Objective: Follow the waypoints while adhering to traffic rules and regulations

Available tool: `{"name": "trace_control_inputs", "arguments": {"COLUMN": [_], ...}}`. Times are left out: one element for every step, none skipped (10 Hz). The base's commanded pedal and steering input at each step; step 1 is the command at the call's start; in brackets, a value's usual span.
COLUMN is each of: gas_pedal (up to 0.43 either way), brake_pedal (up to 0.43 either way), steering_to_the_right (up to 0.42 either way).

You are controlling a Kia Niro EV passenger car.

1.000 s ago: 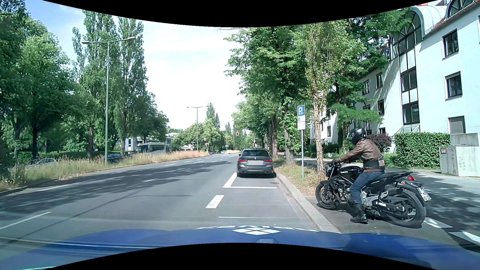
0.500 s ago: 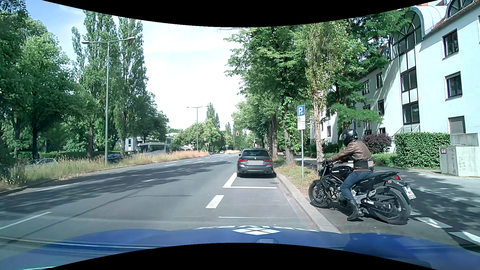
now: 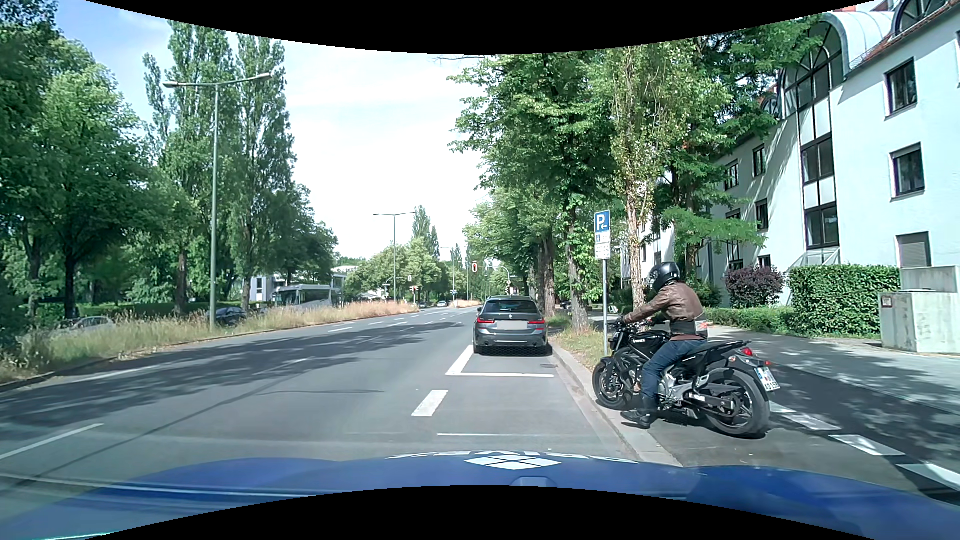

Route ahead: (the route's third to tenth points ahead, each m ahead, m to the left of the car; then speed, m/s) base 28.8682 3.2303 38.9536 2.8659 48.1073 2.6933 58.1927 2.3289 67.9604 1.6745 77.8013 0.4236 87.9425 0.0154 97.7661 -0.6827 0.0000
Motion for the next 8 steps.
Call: {"name": "trace_control_inputs", "arguments": {"gas_pedal": [0.0, 0.0, 0.0, 0.0, 0.0, 0.0, 0.0, 0.0], "brake_pedal": [0.396, 0.396, 0.396, 0.396, 0.396, 0.396, 0.396, 0.396], "steering_to_the_right": [-0.028, -0.028, -0.028, -0.028, -0.028, -0.028, -0.028, -0.028]}}
